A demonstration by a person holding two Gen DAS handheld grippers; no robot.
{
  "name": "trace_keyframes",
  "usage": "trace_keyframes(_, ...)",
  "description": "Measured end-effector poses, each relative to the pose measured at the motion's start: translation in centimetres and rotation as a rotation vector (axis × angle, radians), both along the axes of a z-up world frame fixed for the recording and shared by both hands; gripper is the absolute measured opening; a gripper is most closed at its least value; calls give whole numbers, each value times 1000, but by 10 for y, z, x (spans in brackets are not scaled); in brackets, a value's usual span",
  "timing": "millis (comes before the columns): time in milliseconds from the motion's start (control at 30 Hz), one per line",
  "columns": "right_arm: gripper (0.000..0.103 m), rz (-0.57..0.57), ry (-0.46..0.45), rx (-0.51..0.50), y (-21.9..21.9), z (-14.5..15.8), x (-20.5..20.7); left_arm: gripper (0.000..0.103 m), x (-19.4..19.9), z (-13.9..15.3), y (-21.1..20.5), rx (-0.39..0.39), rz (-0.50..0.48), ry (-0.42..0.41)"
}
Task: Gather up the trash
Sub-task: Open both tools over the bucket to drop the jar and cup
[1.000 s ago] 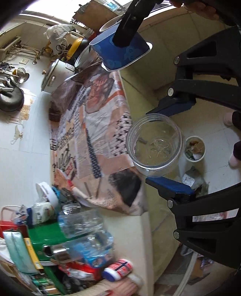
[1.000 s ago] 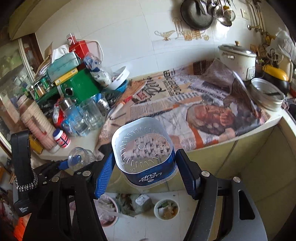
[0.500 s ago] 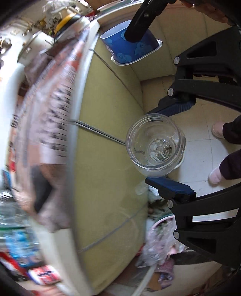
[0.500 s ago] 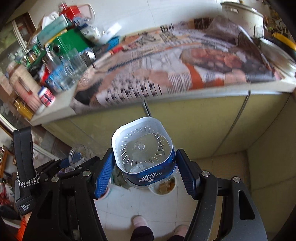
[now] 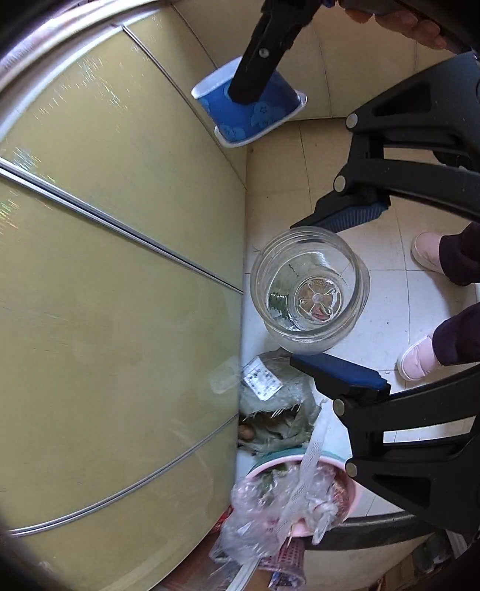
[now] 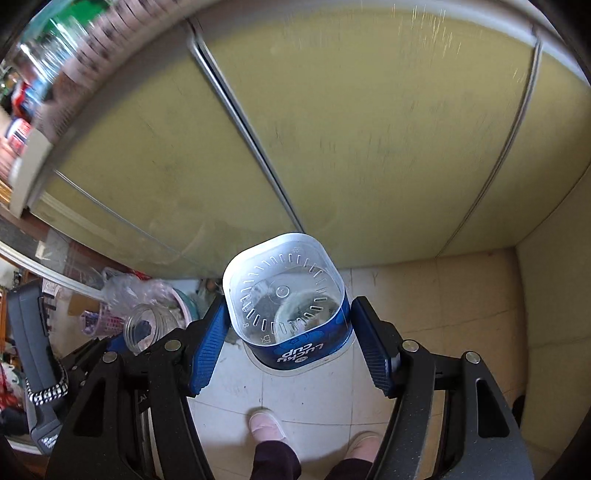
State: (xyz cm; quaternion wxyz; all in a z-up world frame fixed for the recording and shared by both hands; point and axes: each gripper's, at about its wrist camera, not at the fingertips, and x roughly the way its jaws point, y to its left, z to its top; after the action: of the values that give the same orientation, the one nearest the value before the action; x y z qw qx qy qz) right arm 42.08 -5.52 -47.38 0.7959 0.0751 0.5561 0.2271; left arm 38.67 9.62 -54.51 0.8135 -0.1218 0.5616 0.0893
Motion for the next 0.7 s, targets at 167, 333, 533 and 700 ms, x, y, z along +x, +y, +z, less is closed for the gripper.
trace_keyframes(167, 64, 32, 9, 27, 22, -38, 5, 61, 2, -42, 5, -11, 14, 24)
trace_keyframes(333, 65, 68, 34, 38, 32, -54, 7, 61, 3, -65, 6, -27, 19, 40)
trace_keyframes(533, 67, 44, 66, 42, 21, -61, 16, 61, 13, -82, 4, -46, 8, 54)
trace_keyframes(700, 67, 20, 52, 21, 5, -53, 21, 73, 32, -90, 3, -76, 11, 93)
